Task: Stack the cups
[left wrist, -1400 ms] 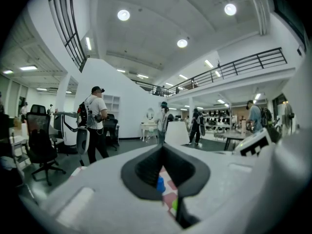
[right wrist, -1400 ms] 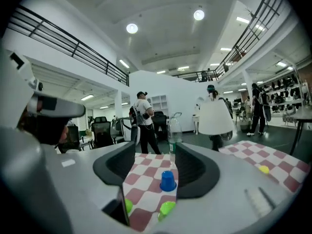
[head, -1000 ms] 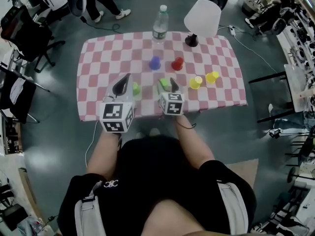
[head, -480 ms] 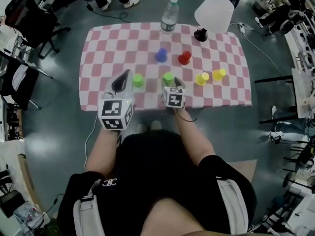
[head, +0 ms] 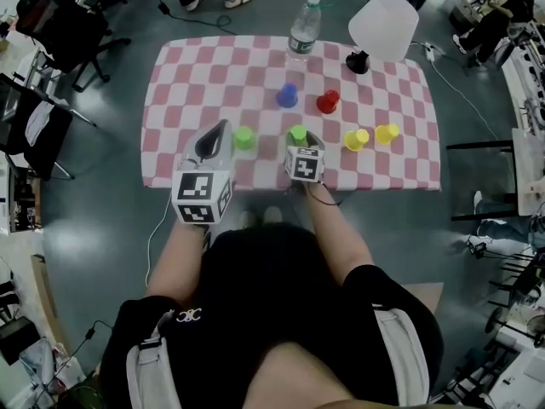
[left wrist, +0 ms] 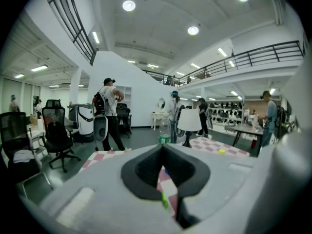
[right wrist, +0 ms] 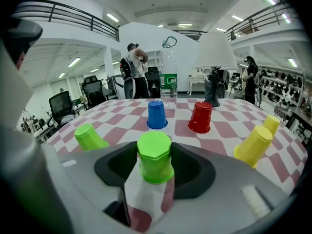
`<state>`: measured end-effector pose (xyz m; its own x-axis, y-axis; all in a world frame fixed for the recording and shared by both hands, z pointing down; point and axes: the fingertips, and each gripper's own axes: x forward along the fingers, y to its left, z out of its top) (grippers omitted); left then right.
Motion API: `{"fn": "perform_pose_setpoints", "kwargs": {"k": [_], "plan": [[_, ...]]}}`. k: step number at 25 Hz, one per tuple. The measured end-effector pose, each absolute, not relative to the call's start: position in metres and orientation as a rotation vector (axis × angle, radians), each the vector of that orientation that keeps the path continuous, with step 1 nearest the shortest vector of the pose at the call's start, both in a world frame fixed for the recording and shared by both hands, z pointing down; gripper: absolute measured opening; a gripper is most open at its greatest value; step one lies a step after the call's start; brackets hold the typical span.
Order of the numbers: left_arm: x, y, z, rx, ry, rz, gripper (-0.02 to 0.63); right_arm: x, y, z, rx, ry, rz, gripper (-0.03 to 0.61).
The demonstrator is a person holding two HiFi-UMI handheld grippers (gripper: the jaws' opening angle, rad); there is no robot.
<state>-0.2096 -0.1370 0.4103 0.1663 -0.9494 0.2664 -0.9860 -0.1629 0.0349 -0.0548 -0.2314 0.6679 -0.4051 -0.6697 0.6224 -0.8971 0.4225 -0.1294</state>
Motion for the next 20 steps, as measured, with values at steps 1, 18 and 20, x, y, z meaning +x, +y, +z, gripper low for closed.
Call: {"fn": "perform_pose_setpoints", "kwargs": {"k": [1,18,20], "plan": [[-0.210,-0.138,0.410,2.239,-1.887,0.271,-0.002,-0.055,-0.231,0.667,1.326,-2.202,0.617,0.216],[-0.179,-0.131,0.425,2.301,-1.728,0.259,-0.002,-0.059,-0.177,0.620,1.326,-2.293,0.603,0.216],[-0.178,-0.128,0.429,2.298,-1.710,0.261,-0.002,-0.058,-0.167,0.622,1.321,-2.283,0.608,0.216]]}}
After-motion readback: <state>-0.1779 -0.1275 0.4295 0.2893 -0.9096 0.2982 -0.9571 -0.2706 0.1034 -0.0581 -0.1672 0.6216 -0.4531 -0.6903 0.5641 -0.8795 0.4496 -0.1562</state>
